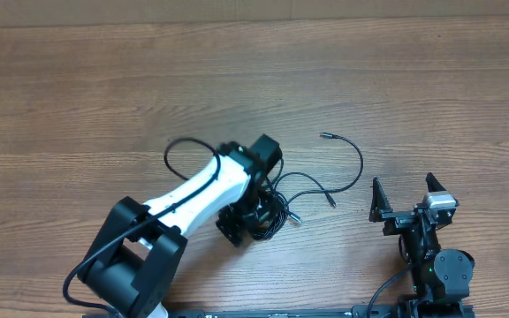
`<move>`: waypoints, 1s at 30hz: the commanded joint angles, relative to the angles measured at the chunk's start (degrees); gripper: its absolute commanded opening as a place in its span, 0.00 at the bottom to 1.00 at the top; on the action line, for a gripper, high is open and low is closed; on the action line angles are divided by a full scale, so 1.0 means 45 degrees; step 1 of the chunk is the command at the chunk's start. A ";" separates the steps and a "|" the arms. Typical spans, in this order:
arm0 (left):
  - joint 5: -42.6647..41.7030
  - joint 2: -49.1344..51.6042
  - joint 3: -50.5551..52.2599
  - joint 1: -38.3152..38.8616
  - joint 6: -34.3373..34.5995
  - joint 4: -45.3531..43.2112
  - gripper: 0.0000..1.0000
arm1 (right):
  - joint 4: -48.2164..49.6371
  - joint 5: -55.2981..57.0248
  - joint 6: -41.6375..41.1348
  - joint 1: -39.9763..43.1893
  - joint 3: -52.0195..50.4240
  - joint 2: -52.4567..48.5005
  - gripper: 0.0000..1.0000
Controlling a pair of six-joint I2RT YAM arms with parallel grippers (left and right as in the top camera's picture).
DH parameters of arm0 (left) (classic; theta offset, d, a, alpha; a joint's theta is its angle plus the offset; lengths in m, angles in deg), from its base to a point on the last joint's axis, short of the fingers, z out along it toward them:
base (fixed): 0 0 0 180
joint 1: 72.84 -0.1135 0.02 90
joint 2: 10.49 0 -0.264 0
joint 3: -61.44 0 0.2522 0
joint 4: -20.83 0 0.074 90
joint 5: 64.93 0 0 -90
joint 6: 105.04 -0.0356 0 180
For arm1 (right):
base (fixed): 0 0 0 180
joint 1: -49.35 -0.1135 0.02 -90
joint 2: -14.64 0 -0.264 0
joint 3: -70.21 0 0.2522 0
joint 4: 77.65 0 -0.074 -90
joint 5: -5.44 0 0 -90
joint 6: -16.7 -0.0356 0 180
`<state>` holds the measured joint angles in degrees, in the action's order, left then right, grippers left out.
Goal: Untangle cables
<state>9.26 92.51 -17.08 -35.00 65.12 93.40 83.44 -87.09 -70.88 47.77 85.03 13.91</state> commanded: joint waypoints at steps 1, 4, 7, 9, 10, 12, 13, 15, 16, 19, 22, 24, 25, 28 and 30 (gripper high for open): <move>-0.0733 -0.0039 0.0942 0.0491 0.2667 -0.1404 0.72 | 0.0092 0.0112 0.0058 -0.0063 -0.0131 0.0126 1.00; -0.0384 -0.0039 0.1462 0.0903 0.2856 -0.3050 0.60 | 0.0092 0.0112 0.0058 -0.0063 -0.0131 0.0126 1.00; 0.1156 -0.0039 0.1647 0.1277 0.2851 -0.3638 0.29 | 0.0092 0.0112 0.0058 -0.0063 -0.0131 0.0126 1.00; 0.1967 -0.0039 0.1642 0.1418 0.2710 -0.3536 0.10 | 0.0092 0.0112 0.0058 -0.0063 -0.0131 0.0126 0.99; 0.2205 -0.0039 0.1642 0.1433 0.2506 -0.3463 0.04 | 0.0092 0.0112 0.0058 -0.0063 -0.0131 0.0126 1.00; 0.2686 -0.0039 0.1637 0.1341 0.1967 -0.3245 0.04 | 0.0092 0.0112 0.0058 -0.0063 -0.0131 0.0126 1.00; 0.2939 -0.0073 0.1603 0.1205 0.1763 -0.2958 0.04 | 0.0092 0.0112 0.0058 -0.0063 -0.0131 0.0126 1.00; 0.3473 -0.0185 0.1428 0.0884 0.1302 -0.2220 0.04 | 0.0092 0.0112 0.0058 -0.0063 -0.0131 0.0126 1.00; 0.3847 -0.0262 0.1273 0.0680 0.0996 -0.1768 0.04 | 0.0092 0.0112 0.0058 -0.0063 -0.0131 0.0126 1.00; 0.4847 -0.0529 0.0617 0.0019 -0.0991 -0.0835 0.04 | 0.0092 0.0112 0.0058 -0.0063 -0.0131 0.0126 1.00; 0.6300 -0.0680 -0.0330 -0.0529 -0.3706 0.0015 0.04 | 0.0092 0.0112 0.0058 -0.0063 -0.0131 0.0126 1.00; 0.7164 -0.0680 -0.0986 -0.0767 -0.5110 0.0355 0.04 | 0.0092 0.0112 0.0058 -0.0063 -0.0131 0.0126 1.00; 0.7373 -0.0680 -0.1156 -0.0816 -0.5731 0.0287 0.04 | 0.0092 0.0112 0.0058 -0.0063 -0.0131 0.0126 1.00; 0.7980 -0.0680 -0.1428 -0.0845 -0.8519 -0.0277 0.08 | 0.0092 0.0112 0.0058 -0.0063 -0.0131 0.0126 1.00; 0.8004 -0.0670 -0.1423 -0.0845 -0.9253 -0.0646 0.22 | 0.0092 0.0112 0.0058 -0.0063 -0.0131 0.0126 1.00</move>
<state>39.95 91.13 -22.32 -38.82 37.61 91.50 83.46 -87.11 -70.90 47.75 85.03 13.91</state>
